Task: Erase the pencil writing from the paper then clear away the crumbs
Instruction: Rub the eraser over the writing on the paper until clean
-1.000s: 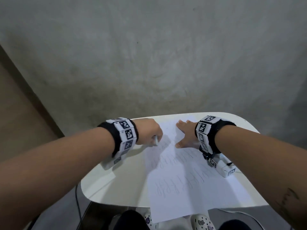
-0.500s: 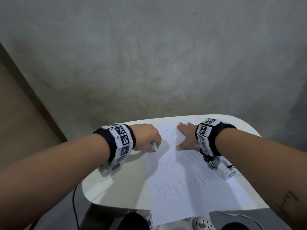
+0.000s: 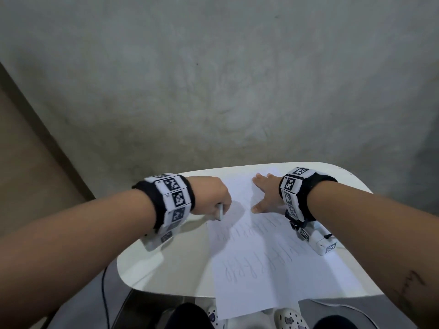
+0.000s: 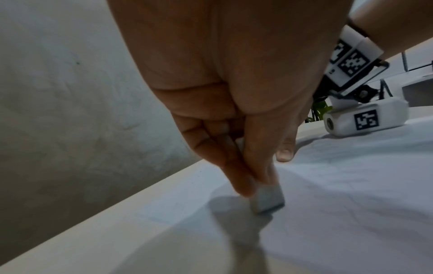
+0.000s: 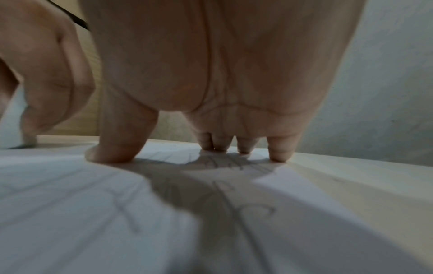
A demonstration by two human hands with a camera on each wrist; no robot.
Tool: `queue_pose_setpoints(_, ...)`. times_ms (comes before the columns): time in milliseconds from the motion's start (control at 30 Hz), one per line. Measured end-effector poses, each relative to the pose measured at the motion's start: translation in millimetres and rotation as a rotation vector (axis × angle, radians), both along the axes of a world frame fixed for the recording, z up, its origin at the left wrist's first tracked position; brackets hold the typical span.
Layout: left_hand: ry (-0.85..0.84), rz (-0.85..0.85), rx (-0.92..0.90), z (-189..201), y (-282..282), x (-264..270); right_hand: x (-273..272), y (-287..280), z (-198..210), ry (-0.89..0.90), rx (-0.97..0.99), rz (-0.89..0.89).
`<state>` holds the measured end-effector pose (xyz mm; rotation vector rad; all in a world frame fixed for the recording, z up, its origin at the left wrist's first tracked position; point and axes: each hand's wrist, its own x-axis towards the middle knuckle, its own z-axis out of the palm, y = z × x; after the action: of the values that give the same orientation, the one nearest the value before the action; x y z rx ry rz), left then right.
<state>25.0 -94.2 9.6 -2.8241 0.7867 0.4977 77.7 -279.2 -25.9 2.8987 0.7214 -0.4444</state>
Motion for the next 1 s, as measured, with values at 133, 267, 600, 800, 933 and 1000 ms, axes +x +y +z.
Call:
queue_pose_setpoints(133,-0.147,-0.017,-0.111,-1.3,-29.3,16.9,-2.4,1.3,1.6,-0.006,0.027,-0.009)
queue_pose_setpoints(267,-0.139,-0.007,-0.145,-9.7,-21.4,9.5,-3.4,0.8,1.9,-0.013,0.035,-0.014)
queue_pose_setpoints(600,-0.126,-0.014,-0.093,-3.6,-20.0,7.2,-9.0,0.3,4.5,-0.026,0.04,-0.02)
queue_pose_setpoints(800,-0.076,-0.023,-0.077,-9.1,-12.3,2.2,-8.6,1.7,5.5,-0.029,0.041,-0.017)
queue_pose_setpoints(933,-0.052,-0.025,-0.045,-4.7,-2.1,-5.8,-5.2,-0.2,4.8,0.009,0.012,-0.008)
queue_pose_setpoints(1000,-0.104,-0.043,-0.076,-2.8,-16.7,1.7,-9.1,0.7,4.1,-0.031,0.049,-0.009)
